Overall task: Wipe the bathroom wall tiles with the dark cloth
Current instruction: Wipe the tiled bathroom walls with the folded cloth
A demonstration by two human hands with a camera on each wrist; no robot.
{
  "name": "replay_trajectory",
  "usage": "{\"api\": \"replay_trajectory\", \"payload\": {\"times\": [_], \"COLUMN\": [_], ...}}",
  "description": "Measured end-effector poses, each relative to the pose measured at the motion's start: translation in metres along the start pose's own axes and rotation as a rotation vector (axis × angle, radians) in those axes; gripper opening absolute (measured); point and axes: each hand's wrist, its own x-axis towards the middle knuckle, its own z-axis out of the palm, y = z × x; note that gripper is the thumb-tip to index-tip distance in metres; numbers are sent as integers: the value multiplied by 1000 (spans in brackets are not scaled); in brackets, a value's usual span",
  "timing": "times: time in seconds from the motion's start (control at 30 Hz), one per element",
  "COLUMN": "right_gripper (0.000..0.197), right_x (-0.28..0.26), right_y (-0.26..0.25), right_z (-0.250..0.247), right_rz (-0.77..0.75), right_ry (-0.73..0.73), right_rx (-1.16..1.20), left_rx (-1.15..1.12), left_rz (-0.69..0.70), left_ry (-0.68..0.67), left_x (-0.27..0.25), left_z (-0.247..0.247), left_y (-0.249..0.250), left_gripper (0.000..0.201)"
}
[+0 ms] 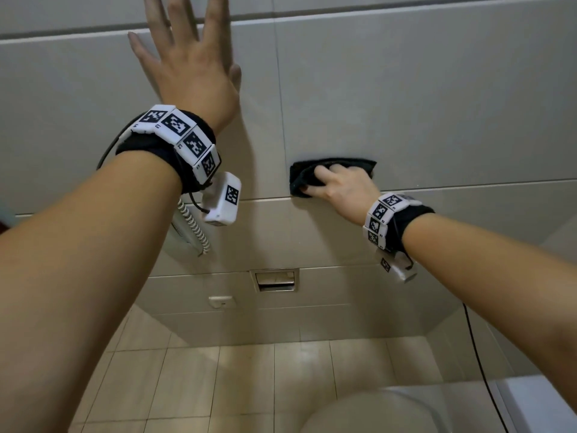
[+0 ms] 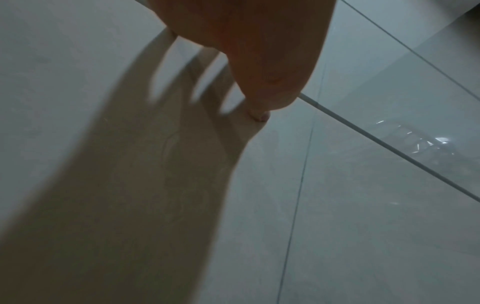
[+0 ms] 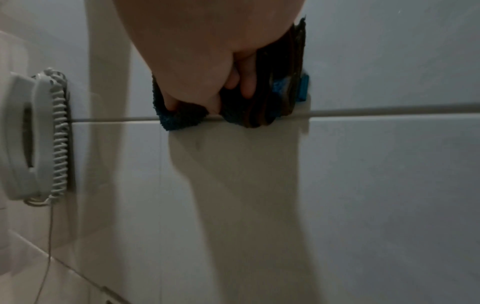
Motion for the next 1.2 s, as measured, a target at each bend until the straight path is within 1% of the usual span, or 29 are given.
{"api": "replay_trajectory", "payload": {"times": [0.07, 0.13, 0.17, 0.23, 0.3, 0.33, 0.4, 0.53, 0.67, 0.73, 0.83, 0.93, 1.0, 1.1, 1.2], "right_gripper": [55, 61, 63, 66, 69, 70, 73, 77, 76, 76, 80, 83, 77, 62, 65], "right_x": [-9, -16, -21, -31, -41, -45, -46, -28, -1, 14, 36, 48, 49, 43, 29], "right_y": [-8, -13, -15, -17, -14, -11, -5, 11, 21, 24, 22, 16, 14, 7, -5], "right_z": [8, 10, 10, 5, 3, 2, -11, -43, -68, -76, -78, -70, -63, -47, -24], "right_rz": [4, 27, 46, 48, 87, 119, 200, 360, 452, 471, 478, 442, 379, 257, 186], "right_ry": [-84, -233, -270, -186, -55, 14, 105, 311, 435, 449, 393, 337, 322, 249, 132], "right_rx": [-4, 34, 54, 82, 98, 117, 142, 196, 239, 229, 185, 122, 88, 56, 80], "left_rx": [-3, -6, -8, -14, -25, -31, -46, -60, -52, -45, -30, -12, -3, -7, -13], "left_rz": [-4, -2, -2, -6, -14, -16, -17, -30, -12, -2, 1, 0, 0, 9, 13], "left_ry": [-3, 2, 2, 4, 9, 12, 17, 10, 10, 15, 17, 12, 14, 16, 15], "left_x": [0, -1, -1, -1, -2, -3, -5, -3, -2, -2, -1, 0, 0, 1, 0], "left_z": [-1, 0, 0, -1, -2, -2, -2, 0, 0, 1, 3, 6, 6, 6, 6], "left_y": [0, 1, 2, 3, 4, 5, 8, 9, 7, 7, 5, 3, 2, 3, 1], "left_gripper": [81, 80, 80, 81, 82, 82, 84, 89, 90, 90, 91, 89, 88, 88, 89]}}
